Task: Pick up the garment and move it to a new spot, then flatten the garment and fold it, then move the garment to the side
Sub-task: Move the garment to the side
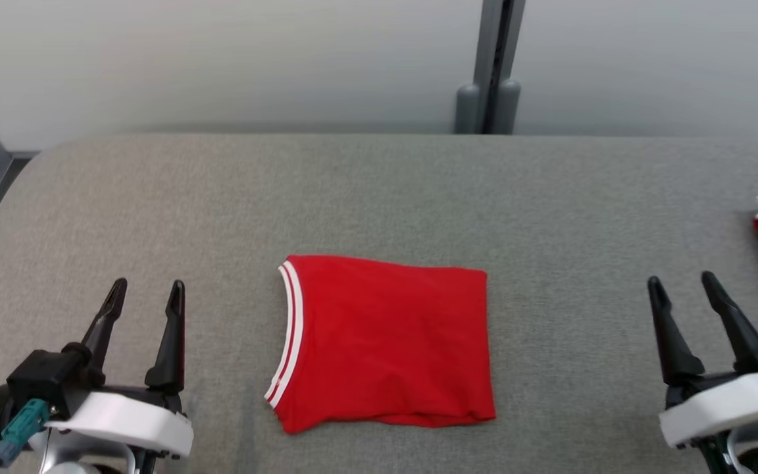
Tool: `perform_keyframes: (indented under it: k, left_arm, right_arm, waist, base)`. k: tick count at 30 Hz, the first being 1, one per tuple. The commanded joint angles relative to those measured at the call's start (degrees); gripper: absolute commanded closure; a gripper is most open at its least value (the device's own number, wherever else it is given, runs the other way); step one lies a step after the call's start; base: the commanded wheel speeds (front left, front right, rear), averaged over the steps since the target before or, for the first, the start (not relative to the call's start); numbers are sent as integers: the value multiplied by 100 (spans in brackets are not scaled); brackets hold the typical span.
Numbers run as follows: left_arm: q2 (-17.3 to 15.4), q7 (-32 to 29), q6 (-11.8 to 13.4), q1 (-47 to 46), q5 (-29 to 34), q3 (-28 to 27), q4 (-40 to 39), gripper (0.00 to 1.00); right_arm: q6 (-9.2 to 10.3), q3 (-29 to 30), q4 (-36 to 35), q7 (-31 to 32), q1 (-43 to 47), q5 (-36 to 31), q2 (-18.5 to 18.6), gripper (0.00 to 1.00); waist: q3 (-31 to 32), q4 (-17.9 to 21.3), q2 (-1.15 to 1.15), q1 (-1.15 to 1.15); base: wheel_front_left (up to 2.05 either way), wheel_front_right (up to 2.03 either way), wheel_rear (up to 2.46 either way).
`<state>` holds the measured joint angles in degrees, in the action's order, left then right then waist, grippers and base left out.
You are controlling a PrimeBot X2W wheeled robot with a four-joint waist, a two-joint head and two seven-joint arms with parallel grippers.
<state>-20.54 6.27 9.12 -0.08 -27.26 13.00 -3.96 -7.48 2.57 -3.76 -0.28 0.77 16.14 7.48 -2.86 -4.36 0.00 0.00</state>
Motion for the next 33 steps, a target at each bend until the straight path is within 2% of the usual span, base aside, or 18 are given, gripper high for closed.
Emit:
perform_keyframes:
  k: [1, 9, 22, 23, 24, 25, 26, 27, 33]
  left_arm:
    - [25, 84, -54, -201, 8, 6, -5, 0]
    - [217, 401, -260, -712, -69, 106, 315, 0]
    - [376, 670, -473, -1133, -116, 177, 848, 0]
    - [393, 690, -486, -1151, -125, 176, 878, 0]
    - [398, 693, -495, -1150, -149, 161, 915, 0]
    - [392, 705, -499, -1137, -157, 148, 948, 0]
    - [388, 722, -509, -1126, -157, 140, 976, 0]
    - [386, 736, -511, -1125, -156, 133, 1003, 0]
    - [328, 774, -517, -1154, -115, 92, 1074, 0]
  right_arm:
    - [-4, -138, 182, 6, -233, 40, 26, 0]
    - [-4, -995, 1041, 17, -917, 174, 77, 0]
    - [-3, -1896, 1921, 386, -1163, 836, 185, 0]
    - [-4, -1955, 1961, 448, -1161, 922, 193, 11]
    - [-4, -1994, 1968, 457, -1180, 949, 232, 51]
    - [-3, -2017, 1980, 485, -1190, 1008, 257, 62]
    - [-4, -2059, 1986, 521, -1195, 1059, 283, 91]
    - [-4, -2081, 1968, 518, -1217, 1076, 315, 100]
    - [-3, -2183, 1804, 410, -1337, 1177, 501, 100]
  waist:
    - [-329, -237, 0, 0]
    - [-1002, -697, 0, 0]
    - [-1278, -1017, 0, 0]
    - [-1280, -1026, 0, 0]
    - [-1282, -1028, 0, 0]
    - [-1281, -1023, 0, 0]
    - [-1276, -1015, 0, 0]
    - [-1268, -1005, 0, 0]
    - [-1209, -856, 0, 0]
  base:
    - [0, 0, 0]
    - [0, 0, 0]
    - [0, 0, 0]
    - [0, 0, 0]
    - [0, 0, 0]
    - [0, 0, 0]
    - [0, 0, 0]
    - [0, 0, 0]
    - [0, 0, 0]
